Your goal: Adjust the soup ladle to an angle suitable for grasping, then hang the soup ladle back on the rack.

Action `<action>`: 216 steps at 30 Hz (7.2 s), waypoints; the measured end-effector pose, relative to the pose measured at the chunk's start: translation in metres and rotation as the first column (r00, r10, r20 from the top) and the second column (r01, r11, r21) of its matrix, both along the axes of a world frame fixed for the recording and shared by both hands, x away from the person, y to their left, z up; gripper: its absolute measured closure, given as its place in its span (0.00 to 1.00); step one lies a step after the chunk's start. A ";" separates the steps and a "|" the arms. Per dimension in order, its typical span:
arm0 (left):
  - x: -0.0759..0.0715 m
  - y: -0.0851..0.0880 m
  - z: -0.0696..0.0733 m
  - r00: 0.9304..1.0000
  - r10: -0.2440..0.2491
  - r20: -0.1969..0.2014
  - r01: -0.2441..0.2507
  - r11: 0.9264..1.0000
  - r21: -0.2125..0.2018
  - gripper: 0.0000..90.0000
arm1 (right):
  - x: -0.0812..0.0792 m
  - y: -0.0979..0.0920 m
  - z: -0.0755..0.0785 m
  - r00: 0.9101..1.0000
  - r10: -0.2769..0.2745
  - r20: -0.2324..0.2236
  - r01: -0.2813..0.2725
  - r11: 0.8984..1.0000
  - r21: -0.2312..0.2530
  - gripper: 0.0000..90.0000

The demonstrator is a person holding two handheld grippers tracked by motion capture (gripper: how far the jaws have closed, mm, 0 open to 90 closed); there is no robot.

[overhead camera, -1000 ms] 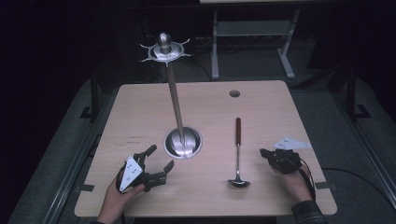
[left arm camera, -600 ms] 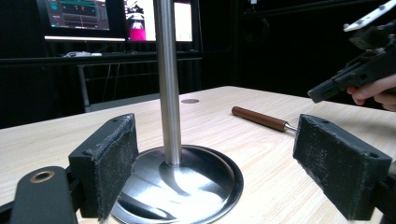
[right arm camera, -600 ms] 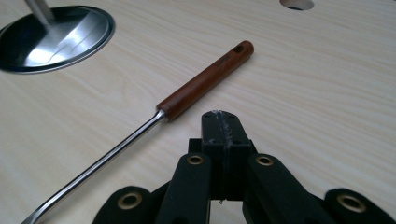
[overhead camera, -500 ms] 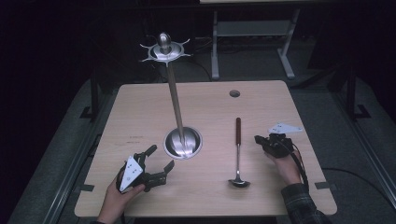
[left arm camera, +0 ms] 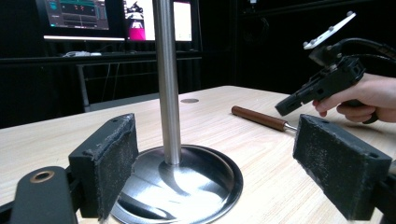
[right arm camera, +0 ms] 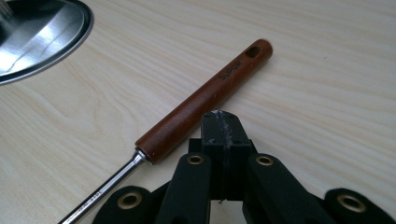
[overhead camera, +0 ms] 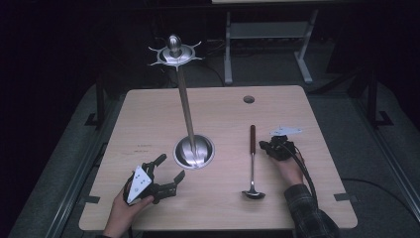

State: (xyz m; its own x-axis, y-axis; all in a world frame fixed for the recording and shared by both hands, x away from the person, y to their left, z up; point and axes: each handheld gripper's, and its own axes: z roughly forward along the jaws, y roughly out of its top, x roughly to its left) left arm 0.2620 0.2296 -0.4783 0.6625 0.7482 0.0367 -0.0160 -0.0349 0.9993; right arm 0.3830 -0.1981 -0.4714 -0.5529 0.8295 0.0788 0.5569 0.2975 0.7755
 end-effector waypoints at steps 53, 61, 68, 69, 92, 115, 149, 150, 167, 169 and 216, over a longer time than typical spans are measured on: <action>-0.001 0.000 0.000 1.000 -0.002 0.003 0.002 1.000 0.006 0.15 | -0.012 0.083 0.000 0.940 0.335 -0.061 -0.337 0.942 -0.011 1.00; -0.001 0.000 0.000 1.000 -0.005 0.006 0.005 1.000 0.010 0.15 | -0.024 0.075 0.024 0.937 0.330 -0.117 -0.336 0.941 -0.035 1.00; -0.001 0.000 0.000 1.000 -0.006 0.008 0.006 1.000 0.010 0.15 | -0.042 0.074 0.045 0.902 0.347 -0.258 -0.373 0.926 -0.056 1.00; -0.001 0.000 0.000 1.000 -0.006 0.008 0.006 1.000 0.010 0.15 | -0.046 0.075 0.046 0.895 0.345 -0.284 -0.378 0.923 -0.073 1.00; -0.001 0.000 0.000 1.000 -0.007 0.008 0.007 1.000 0.011 0.15 | -0.060 0.094 0.029 0.828 0.306 -0.470 -0.423 0.891 -0.165 1.00; -0.001 0.000 0.000 1.000 -0.006 0.007 0.006 1.000 0.012 0.15 | -0.049 0.074 0.029 0.860 0.229 -0.456 -0.361 0.904 -0.229 1.00; 0.000 0.000 0.000 1.000 0.001 0.000 -0.001 1.000 -0.002 0.15 | -0.009 0.031 0.032 0.904 0.089 -0.417 -0.227 0.928 -0.295 1.00; 0.000 0.000 0.000 1.000 0.001 0.001 -0.001 1.000 -0.004 0.15 | -0.008 0.030 0.032 0.907 0.088 -0.413 -0.224 0.929 -0.293 1.00; -0.001 -0.001 0.000 1.000 0.002 0.000 -0.002 1.000 -0.005 0.15 | -0.009 0.028 0.048 0.915 0.160 -0.371 -0.237 0.956 -0.173 0.91; -0.001 -0.001 0.000 1.000 -0.002 0.007 0.002 1.000 0.004 0.15 | -0.008 0.029 0.051 0.919 0.176 -0.352 -0.248 0.954 -0.170 0.88; 0.000 -0.001 0.000 1.000 -0.014 0.011 0.014 1.000 0.008 0.15 | 0.074 0.111 0.030 0.857 0.274 -0.437 -0.443 0.826 -0.350 0.78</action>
